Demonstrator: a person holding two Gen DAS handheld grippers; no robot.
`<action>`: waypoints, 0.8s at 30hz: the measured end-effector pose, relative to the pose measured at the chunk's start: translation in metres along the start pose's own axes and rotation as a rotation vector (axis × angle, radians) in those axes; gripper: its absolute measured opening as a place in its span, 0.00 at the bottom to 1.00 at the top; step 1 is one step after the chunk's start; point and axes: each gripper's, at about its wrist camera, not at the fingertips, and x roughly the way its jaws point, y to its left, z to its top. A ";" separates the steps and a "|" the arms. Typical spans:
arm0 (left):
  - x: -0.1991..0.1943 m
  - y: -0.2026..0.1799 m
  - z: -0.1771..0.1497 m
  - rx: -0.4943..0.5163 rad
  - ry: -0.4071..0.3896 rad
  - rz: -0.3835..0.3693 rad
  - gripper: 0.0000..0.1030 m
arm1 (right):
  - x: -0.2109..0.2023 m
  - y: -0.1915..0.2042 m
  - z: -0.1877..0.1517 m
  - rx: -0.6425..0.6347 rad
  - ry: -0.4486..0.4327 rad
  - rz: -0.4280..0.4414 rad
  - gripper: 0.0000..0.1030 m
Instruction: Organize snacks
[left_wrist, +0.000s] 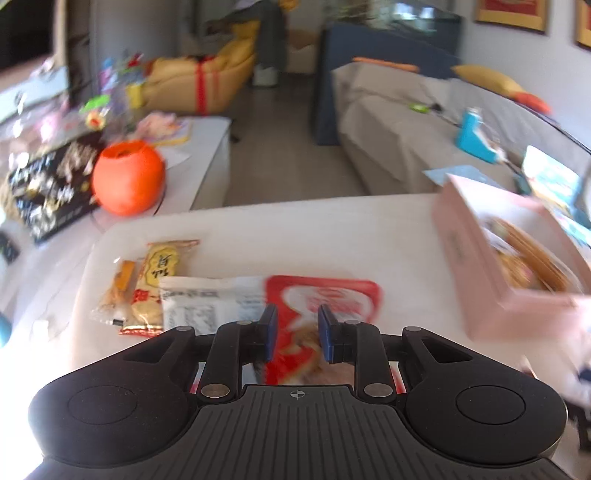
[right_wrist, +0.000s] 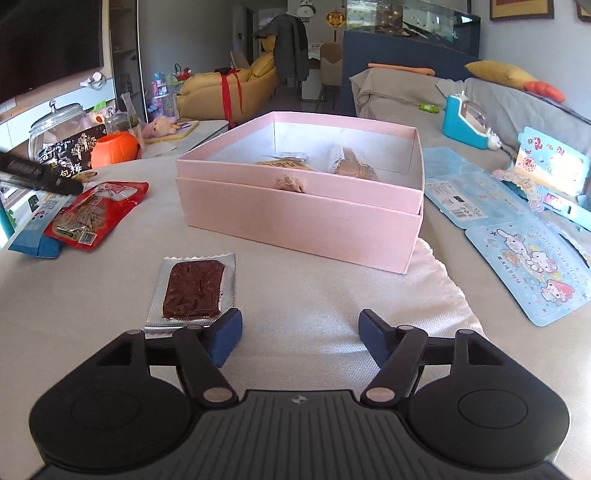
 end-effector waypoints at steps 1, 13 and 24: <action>0.010 0.006 0.005 -0.041 0.019 -0.006 0.26 | 0.000 -0.001 0.000 0.005 0.001 0.004 0.69; 0.008 -0.042 -0.024 0.245 0.125 -0.312 0.32 | -0.008 -0.009 -0.001 0.049 -0.035 0.034 0.70; -0.041 -0.089 -0.040 0.231 0.047 -0.267 0.29 | 0.004 0.044 0.022 -0.044 -0.014 0.185 0.62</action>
